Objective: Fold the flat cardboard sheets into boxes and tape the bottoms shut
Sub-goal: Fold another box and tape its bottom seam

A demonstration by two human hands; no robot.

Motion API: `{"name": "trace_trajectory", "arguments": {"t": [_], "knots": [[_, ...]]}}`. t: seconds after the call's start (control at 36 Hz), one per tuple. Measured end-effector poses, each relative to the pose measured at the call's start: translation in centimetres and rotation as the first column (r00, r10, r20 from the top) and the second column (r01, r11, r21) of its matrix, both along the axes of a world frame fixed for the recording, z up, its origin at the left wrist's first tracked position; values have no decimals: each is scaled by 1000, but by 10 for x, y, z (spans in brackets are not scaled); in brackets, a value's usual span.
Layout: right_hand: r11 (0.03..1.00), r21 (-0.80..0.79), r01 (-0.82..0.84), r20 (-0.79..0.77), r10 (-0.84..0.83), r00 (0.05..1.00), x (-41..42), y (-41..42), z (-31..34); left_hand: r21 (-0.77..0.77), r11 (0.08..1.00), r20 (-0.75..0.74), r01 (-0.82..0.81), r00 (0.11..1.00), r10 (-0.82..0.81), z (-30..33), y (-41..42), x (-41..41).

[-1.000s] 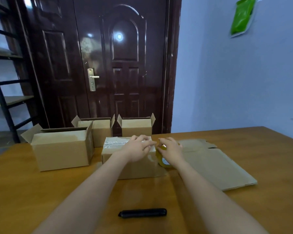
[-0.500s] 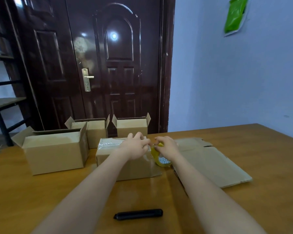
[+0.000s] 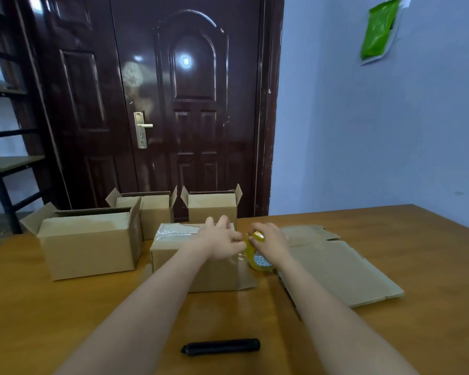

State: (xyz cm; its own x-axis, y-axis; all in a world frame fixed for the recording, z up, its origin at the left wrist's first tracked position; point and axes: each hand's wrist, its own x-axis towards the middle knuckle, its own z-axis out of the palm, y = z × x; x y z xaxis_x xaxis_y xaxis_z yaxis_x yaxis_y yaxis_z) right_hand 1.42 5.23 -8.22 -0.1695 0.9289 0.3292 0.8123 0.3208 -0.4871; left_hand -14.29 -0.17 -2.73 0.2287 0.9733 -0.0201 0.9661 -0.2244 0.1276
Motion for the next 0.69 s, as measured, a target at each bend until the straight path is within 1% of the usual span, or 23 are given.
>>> {"name": "trace_trajectory", "arguments": {"t": [0.08, 0.14, 0.31, 0.39, 0.44, 0.58, 0.69], "knots": [[1000, 0, 16, -3, -16, 1000, -2, -1, 0, -11, 1000, -77, 17, 997, -17, -1, -4, 2], [1000, -8, 24, -14, -24, 1000, -2, -1, 1, 13, 1000, -93, 25, 995, -24, -2, -5, 1], [998, -2, 61, 0, -61, 998, -8, 1, 4, 2, 999, -49, 33, 998, -33, -4, -6, 1], [997, 2, 80, 3, -80, 997, -8, 3, 5, 20, 999, -31, 34, 999, -33, -5, -6, 0], [997, -4, 75, -6, -75, 997, -8, 3, 6, 36, 999, -29, 33, 999, -32, -5, -7, 1], [996, 9, 91, 38, -91, 995, -12, 1, 4, 41, 999, -12, 26, 1000, -26, -8, -7, 1], [998, 2, 67, 49, -67, 997, -14, -3, 6, 53, 998, -8, 27, 1000, -26, -10, -7, 0]]}}
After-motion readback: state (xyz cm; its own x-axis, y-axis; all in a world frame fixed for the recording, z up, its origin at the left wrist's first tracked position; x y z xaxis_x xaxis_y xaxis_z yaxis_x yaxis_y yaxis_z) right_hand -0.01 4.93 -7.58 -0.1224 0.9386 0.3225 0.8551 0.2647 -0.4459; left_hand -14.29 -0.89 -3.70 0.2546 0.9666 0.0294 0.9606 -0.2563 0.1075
